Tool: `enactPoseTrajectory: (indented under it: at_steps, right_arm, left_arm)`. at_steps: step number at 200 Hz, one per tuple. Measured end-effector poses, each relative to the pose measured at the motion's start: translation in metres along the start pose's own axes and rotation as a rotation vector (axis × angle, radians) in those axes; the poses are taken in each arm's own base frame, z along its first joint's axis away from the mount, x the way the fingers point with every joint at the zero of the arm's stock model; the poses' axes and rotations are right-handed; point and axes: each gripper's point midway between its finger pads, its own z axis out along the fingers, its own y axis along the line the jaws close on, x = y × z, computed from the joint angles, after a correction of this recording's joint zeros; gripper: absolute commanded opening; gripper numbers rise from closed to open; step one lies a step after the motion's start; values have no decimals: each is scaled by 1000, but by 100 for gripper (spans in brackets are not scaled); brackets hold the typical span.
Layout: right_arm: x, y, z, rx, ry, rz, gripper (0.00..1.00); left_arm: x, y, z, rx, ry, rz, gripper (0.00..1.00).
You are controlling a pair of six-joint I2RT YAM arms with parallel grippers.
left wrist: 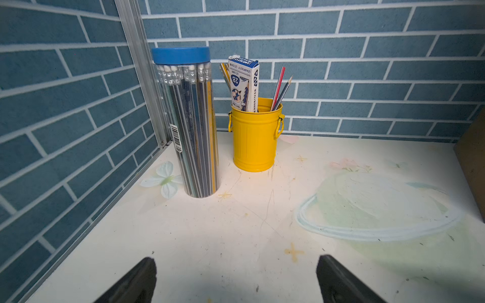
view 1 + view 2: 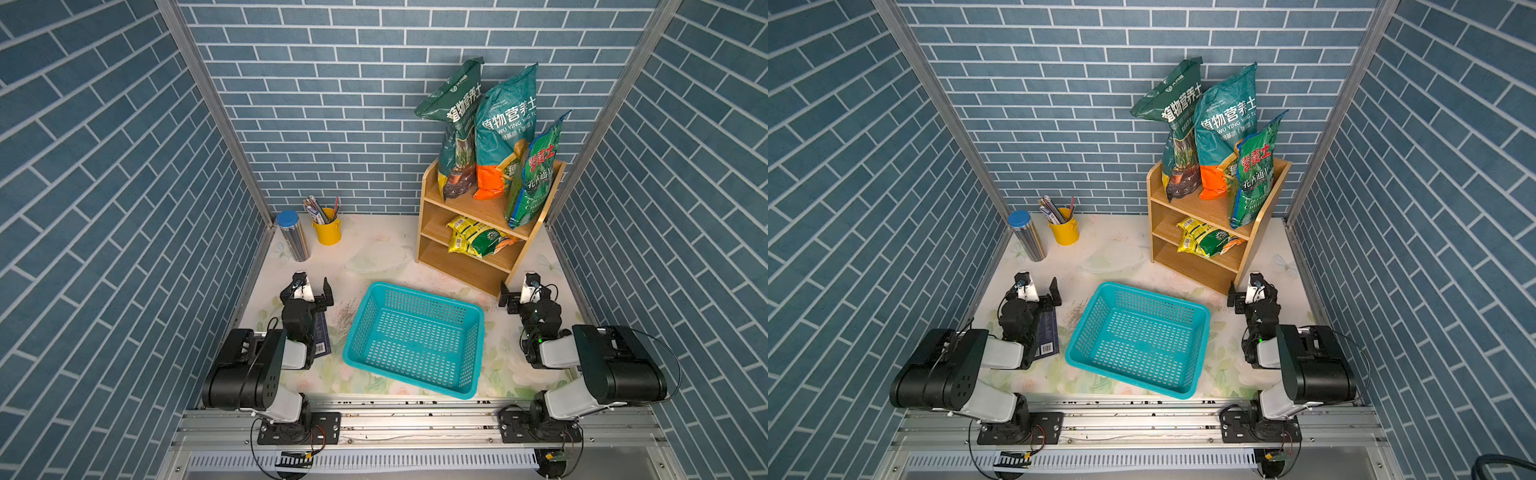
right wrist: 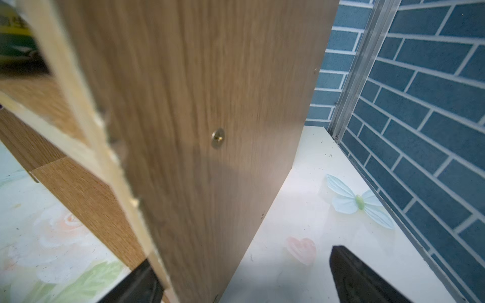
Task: Take down the fertilizer bag from the shelf
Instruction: Pick up the fertilizer bag from the shelf.
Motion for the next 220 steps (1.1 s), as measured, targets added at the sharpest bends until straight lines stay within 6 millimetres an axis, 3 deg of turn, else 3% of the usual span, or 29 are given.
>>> enactPoseTrajectory:
  at_steps: [124,143,162,196,220]
  right_arm:
    - [0,0,0,-2,-1,0,100]
    - [-4,0,-3,0,2,-2,100]
    - [-34,-4,-16,29,-83,-2,100]
    - [-79,-25,-69,147,-281,48,100]
    - [-107,-40,-88,215,-361,125,100]
  left_arm:
    - [0,0,0,0,0,0,100]
    - [-1,12,-1,-76,4,-25,100]
    - [-18,35,-10,-209,-22,-82,100]
    - [-84,55,-12,-331,-123,-199,100]
    - [-87,57,-7,-349,-90,-236,100]
